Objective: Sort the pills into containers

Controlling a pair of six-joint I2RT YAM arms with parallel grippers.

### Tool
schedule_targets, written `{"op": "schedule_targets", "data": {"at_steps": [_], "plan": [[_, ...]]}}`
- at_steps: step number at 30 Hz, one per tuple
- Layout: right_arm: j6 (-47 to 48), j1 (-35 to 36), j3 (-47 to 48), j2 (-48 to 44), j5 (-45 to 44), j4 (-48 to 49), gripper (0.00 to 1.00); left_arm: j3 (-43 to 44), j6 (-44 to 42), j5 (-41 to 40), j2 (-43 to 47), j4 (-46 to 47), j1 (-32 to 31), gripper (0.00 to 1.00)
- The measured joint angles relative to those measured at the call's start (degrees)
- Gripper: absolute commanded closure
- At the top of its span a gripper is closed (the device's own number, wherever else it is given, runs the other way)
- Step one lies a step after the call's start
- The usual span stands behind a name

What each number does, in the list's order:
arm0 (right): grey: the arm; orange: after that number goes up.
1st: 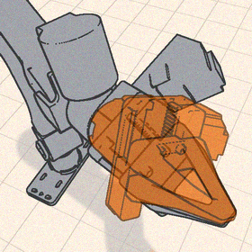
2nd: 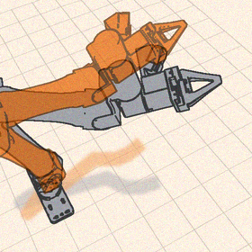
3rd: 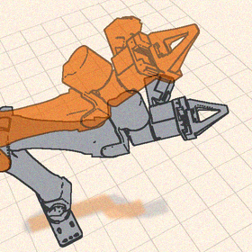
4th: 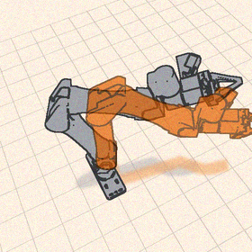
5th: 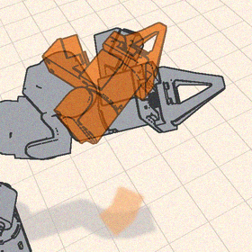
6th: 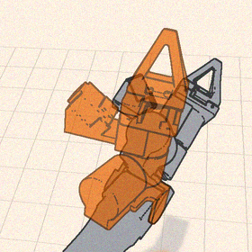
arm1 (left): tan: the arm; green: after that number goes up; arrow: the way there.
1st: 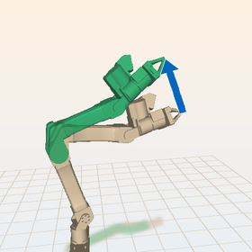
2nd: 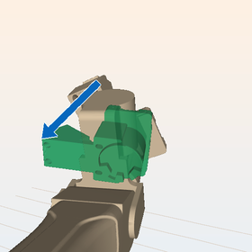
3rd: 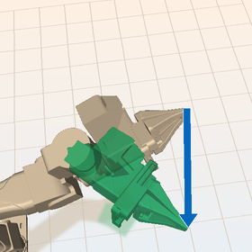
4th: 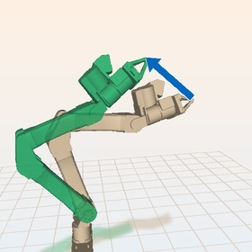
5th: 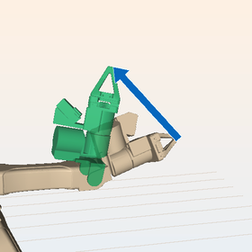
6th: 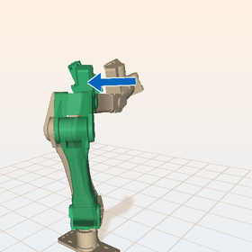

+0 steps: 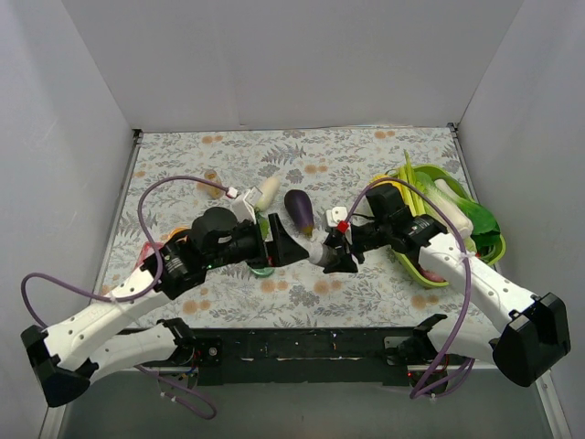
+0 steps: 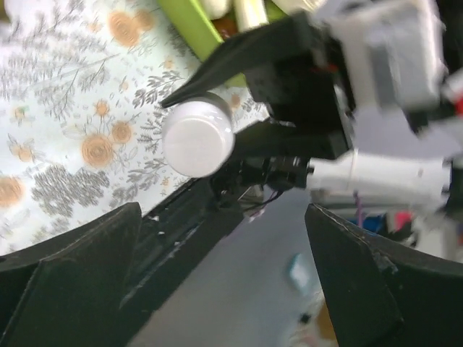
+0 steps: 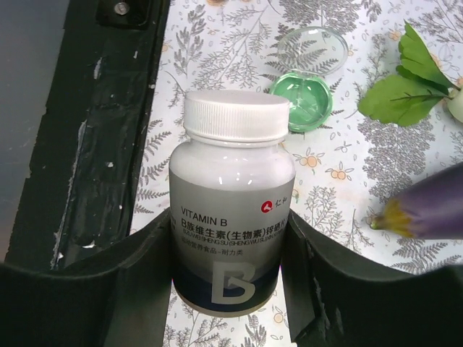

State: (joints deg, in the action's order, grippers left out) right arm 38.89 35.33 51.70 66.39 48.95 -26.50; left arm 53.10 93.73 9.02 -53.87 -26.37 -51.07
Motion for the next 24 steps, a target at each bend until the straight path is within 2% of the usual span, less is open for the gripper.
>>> {"op": "schedule_targets", "data": {"at_steps": [4,9,13,16,19,23,24], "plan": [[2.5,-0.4,0.0,0.0,3.4,-1.8,0.99,-1.6,-20.9,7.4,6.0,2.4,0.0,0.02],[5.7,-0.4,0.0,0.1,6.3,-4.0,0.99,-12.5,-46.4,16.0,14.3,10.1,0.0,0.02],[7.5,-0.4,0.0,0.3,7.6,-5.2,0.99,-13.1,-60.3,17.2,11.4,14.7,0.0,0.02],[8.1,-0.4,0.0,0.5,8.3,-5.4,0.99,-11.5,-66.4,17.8,5.9,18.3,0.0,0.02],[8.3,-0.4,0.0,0.5,8.3,-5.4,0.99,-11.3,-69.6,18.6,2.4,19.9,0.0,0.06],[8.5,-0.4,0.0,0.5,8.5,-5.4,0.99,-11.1,-70.9,20.4,0.0,21.1,0.0,0.21],[8.5,-0.4,0.0,0.5,8.5,-5.4,0.99,-11.0,-70.9,20.9,-0.4,21.3,0.0,0.3]]}}
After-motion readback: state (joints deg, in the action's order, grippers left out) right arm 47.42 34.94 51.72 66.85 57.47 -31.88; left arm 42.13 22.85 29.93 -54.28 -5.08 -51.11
